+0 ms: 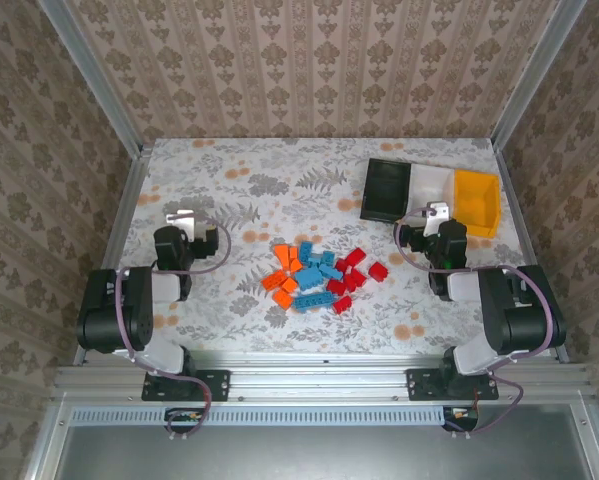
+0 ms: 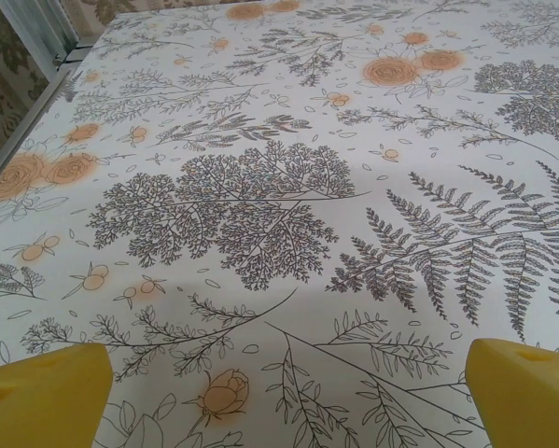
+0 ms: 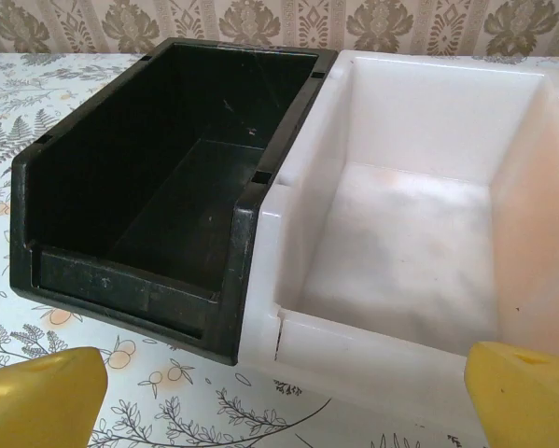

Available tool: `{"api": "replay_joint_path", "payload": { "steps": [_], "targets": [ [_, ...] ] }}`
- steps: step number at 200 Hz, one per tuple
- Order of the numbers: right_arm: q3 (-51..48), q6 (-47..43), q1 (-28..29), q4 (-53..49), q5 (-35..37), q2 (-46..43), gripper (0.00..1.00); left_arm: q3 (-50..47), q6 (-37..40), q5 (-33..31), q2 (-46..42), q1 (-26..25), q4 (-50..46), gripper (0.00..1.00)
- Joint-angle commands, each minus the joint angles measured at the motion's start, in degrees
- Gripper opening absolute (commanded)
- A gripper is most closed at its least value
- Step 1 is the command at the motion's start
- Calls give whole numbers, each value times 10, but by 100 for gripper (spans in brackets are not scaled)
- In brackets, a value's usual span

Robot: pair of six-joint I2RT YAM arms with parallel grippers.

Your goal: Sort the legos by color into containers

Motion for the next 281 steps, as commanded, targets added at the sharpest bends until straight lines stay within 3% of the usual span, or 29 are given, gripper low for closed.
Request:
{"api": "replay_joint_path", "payload": {
  "steps": [1, 174, 185, 200, 208, 218, 230, 241, 261, 281],
  "targets": [
    [2, 3, -2, 4, -10, 1, 100, 4, 8, -8, -8, -6, 15, 100],
    [8, 6, -1, -4, 3, 2, 100, 9, 5, -8, -12, -2, 12, 100],
    [31, 15, 14, -55, 80, -22, 100, 32, 16, -36, -50, -21, -55, 100],
    [114, -1, 58, -268, 153, -109, 100, 97, 33, -52, -132, -53, -226, 100],
    [166, 6, 76, -354, 181, -140, 100, 132, 20, -53, -169, -65, -273, 100],
    [235, 54, 87, -449, 214, -173, 100, 169, -5, -34, -209, -75, -317, 100],
    [321, 183, 78, -596, 263, -189, 100, 231, -60, -40, -240, -91, -371, 100],
    [366, 242, 40, -676, 228, -194, 100, 299, -164, -69, -249, -101, -443, 100],
    [332, 318, -46, -593, 22, -192, 100, 431, -306, -53, -243, -92, -614, 100],
    [361, 313, -57, -629, 15, -157, 98, 451, -318, 20, -239, -60, -635, 100]
  ]
}}
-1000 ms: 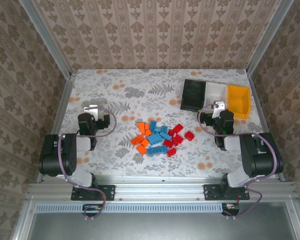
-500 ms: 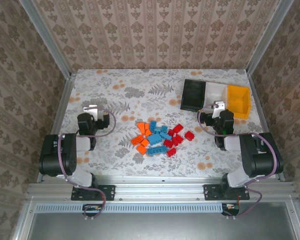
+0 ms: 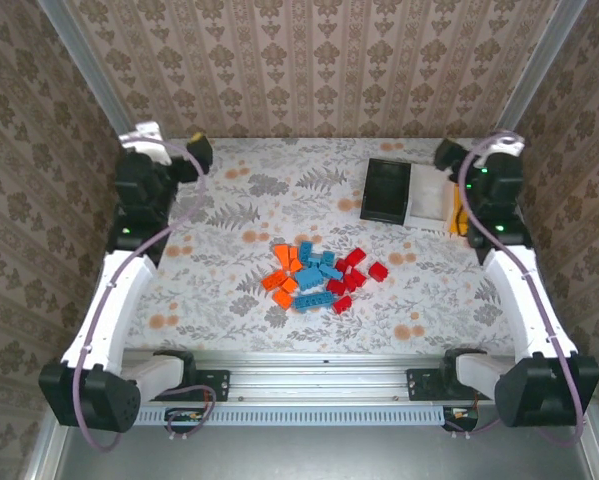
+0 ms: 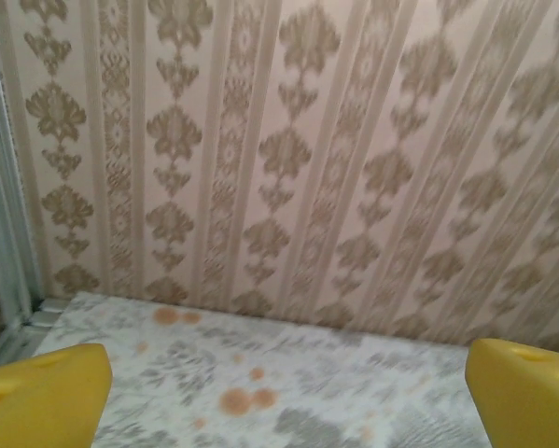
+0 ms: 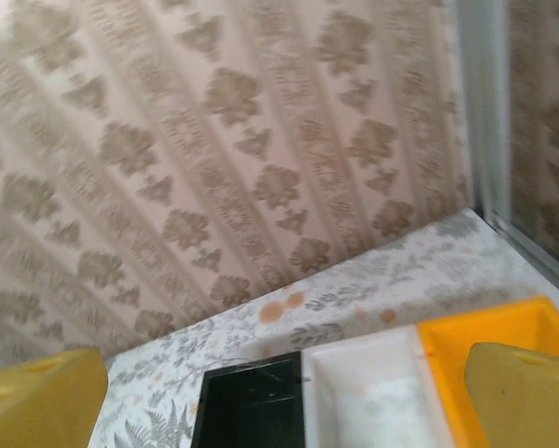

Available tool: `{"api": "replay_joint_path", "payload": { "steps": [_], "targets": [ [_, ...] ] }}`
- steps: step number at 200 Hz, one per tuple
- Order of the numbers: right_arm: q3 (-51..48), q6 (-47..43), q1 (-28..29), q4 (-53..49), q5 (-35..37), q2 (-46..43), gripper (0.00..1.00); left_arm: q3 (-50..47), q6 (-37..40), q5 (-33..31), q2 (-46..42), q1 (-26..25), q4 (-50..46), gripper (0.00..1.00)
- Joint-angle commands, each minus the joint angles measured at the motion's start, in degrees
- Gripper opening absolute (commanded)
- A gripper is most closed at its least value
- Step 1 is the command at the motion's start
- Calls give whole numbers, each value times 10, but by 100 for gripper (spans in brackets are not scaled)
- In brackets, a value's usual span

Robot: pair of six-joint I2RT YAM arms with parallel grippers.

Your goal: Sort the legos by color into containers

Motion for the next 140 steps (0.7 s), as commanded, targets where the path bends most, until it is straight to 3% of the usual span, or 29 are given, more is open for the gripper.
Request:
{"api": "replay_joint_path", "payload": {
  "steps": [1, 13, 24, 60, 78, 117, 140],
  "targets": [
    [0, 73, -8, -132, -78, 62, 98, 11, -117, 51, 8, 32, -156, 100],
    [28, 59, -7, -172, -59, 91, 95, -14, -154, 100, 11, 59, -120, 99],
    [45, 46, -7, -188, -61, 119, 90, -18, -180, 139, 26, 75, -104, 92],
    [108, 11, 18, -225, -101, 262, 73, 65, -189, 239, 149, 77, -192, 70],
    [142, -11, 40, -226, -112, 319, 69, 86, -199, 309, 199, 76, -220, 62],
    [226, -26, 80, -262, -41, 425, 68, 53, -218, 338, 210, 74, -213, 61],
    [231, -13, 94, -252, -43, 458, 62, 52, -211, 336, 203, 71, -222, 61]
  ]
}}
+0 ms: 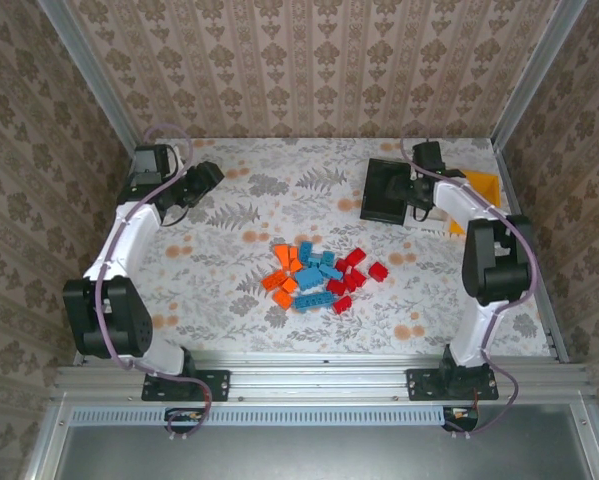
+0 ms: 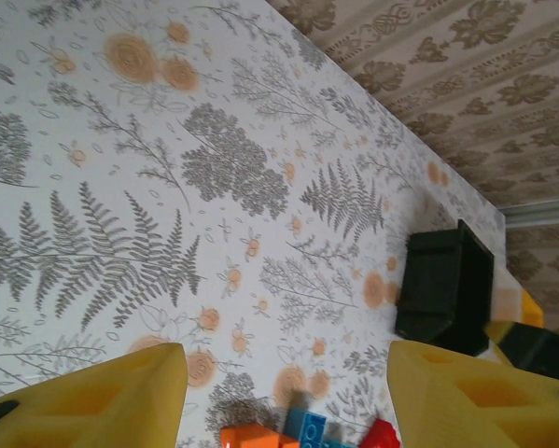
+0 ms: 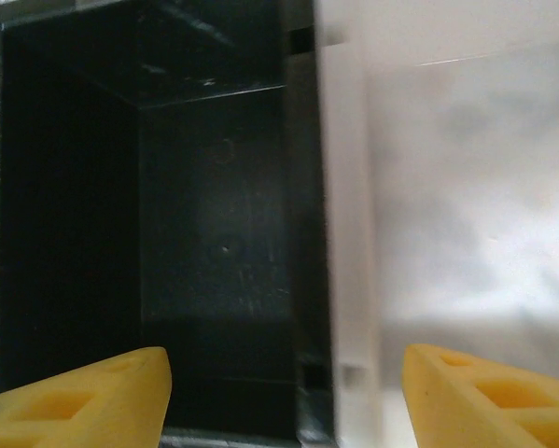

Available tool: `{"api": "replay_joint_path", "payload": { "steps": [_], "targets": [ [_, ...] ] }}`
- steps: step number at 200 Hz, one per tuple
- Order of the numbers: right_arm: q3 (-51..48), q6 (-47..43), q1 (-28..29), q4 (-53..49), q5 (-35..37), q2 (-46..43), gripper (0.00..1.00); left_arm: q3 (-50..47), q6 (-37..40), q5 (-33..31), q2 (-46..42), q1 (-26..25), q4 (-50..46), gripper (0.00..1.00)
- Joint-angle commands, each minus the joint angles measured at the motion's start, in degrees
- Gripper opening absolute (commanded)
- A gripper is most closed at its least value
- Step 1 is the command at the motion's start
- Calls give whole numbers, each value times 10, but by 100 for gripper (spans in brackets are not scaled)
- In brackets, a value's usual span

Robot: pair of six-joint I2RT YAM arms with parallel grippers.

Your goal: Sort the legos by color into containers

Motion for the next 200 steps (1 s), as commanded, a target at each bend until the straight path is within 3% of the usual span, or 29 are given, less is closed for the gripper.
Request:
{"api": "replay_joint_path", "payload": {
  "steps": [1, 58, 131, 158, 200],
  "targets": [
    [17, 2, 10, -25, 26, 27, 62, -2, -8, 31, -23, -4, -15, 61],
    [34, 12, 119, -5, 84, 57, 30, 1, -16, 47, -27, -7, -19, 61],
    [100, 153, 259, 18, 148, 117, 25, -6, -24, 45, -57, -5, -10, 62],
    [137, 205, 314, 4, 216, 136, 25, -4, -26, 50, -56, -2, -13, 62],
    [195, 207, 355, -21, 236, 169, 25, -7, -33, 57, -57, 4, -8, 62]
  ]
}}
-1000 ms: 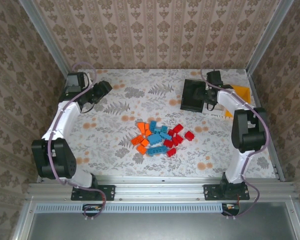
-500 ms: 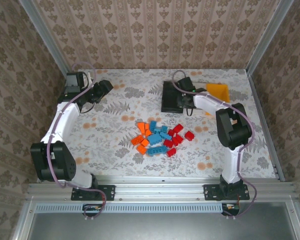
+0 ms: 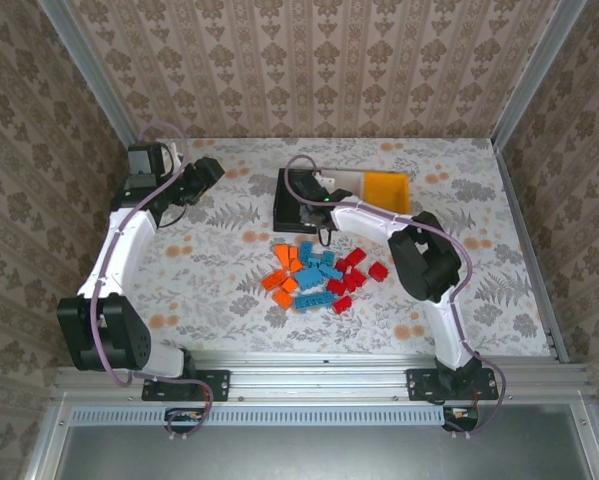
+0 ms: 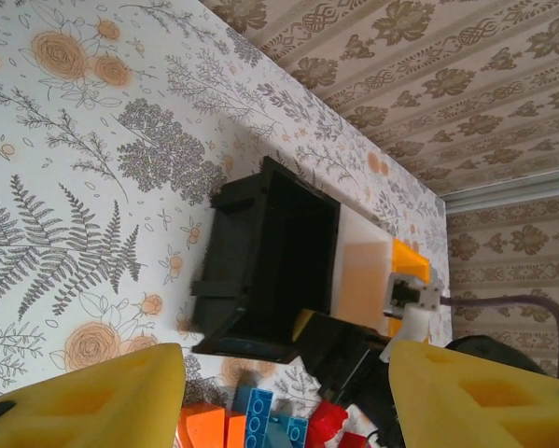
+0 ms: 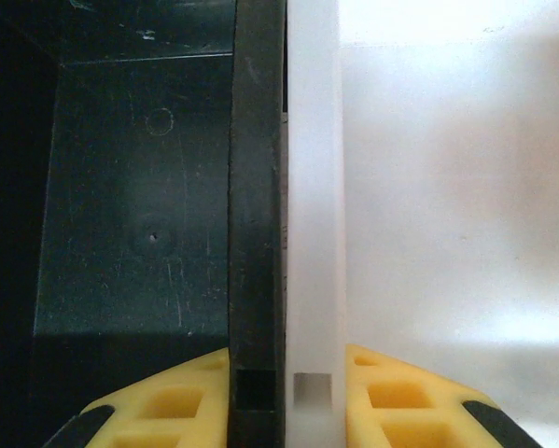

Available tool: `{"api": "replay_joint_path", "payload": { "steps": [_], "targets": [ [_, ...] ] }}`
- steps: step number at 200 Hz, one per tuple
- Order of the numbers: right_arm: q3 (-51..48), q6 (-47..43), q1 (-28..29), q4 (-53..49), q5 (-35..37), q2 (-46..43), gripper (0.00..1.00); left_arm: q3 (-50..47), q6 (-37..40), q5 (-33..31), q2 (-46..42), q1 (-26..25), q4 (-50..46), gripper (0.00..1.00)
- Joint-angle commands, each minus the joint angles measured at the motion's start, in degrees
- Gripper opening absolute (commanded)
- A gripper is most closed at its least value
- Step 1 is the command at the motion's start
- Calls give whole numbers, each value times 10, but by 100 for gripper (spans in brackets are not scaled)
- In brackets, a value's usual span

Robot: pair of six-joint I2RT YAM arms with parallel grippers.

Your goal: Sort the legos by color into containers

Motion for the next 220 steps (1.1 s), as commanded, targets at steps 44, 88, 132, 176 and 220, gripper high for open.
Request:
{"api": "replay_joint_path", "payload": {
  "steps": [44, 88, 132, 176, 220],
  "targets": [
    [31, 5, 24, -4, -6, 9, 27, -12, -20, 19, -9, 5, 6, 62],
    [57, -43, 26, -10, -45, -12, 61, -13, -17, 21, -9, 4, 8, 65],
    [-13, -113, 25, -11, -46, -142, 68, -21, -13, 20, -13, -27, 22, 81],
    [-292, -189, -4, 3, -79, -373, 69, -47, -47, 36, 41, -155, 62, 85],
    [-456, -169, -79, -87, -147, -535, 67, -47, -83, 116, 122, -257, 97, 87]
  ]
}}
